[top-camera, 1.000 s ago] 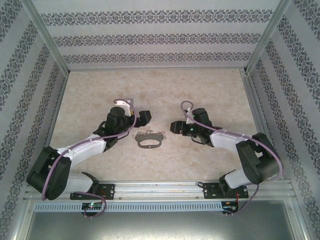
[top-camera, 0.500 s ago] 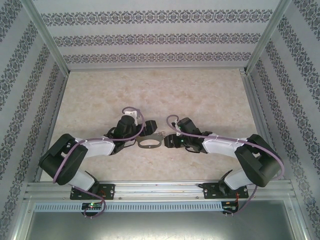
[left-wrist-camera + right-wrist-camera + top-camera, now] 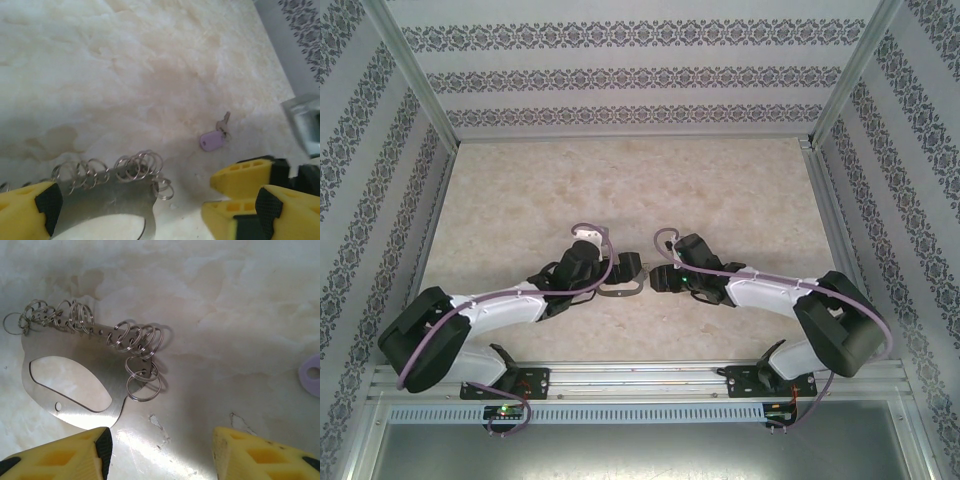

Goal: Put the keys on the keyring

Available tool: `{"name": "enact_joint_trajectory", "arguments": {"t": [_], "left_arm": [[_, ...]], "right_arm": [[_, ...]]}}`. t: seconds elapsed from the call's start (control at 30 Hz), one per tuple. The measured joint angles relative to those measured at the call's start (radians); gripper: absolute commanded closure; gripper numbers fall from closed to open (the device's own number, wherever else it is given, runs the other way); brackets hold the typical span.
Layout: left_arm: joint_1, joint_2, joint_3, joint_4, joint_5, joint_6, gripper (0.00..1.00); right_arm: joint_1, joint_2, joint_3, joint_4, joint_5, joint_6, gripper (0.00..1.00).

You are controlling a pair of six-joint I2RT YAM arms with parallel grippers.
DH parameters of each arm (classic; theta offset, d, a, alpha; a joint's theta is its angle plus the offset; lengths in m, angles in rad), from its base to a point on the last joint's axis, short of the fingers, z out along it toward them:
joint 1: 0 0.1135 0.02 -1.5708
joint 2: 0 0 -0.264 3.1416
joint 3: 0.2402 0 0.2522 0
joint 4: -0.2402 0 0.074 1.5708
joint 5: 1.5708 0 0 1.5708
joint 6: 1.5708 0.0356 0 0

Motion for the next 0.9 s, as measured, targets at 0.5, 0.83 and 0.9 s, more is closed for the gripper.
{"name": "enact_joint_trajectory", "arguments": {"t": [0.5, 0.83, 0.9], "left_arm": [[-0.051, 0.105, 0.000, -0.019, -0.032, -0.023, 0.00], [-0.050, 0.143, 0.009, -0.015, -0.070, 0.010, 0.00], [-0.048, 0.159, 0.018, -0.016, -0.078, 0.027, 0.00]], "right_arm": [[-0.034, -0.093, -0.034, -0.010, 0.012, -0.004, 0.41], [-0.017, -0.089, -0.044, -0.004, 0.006, -0.003, 0.41], [-0.003, -0.076, -0.044, 0.001, 0.003, -0.003, 0.41]]}}
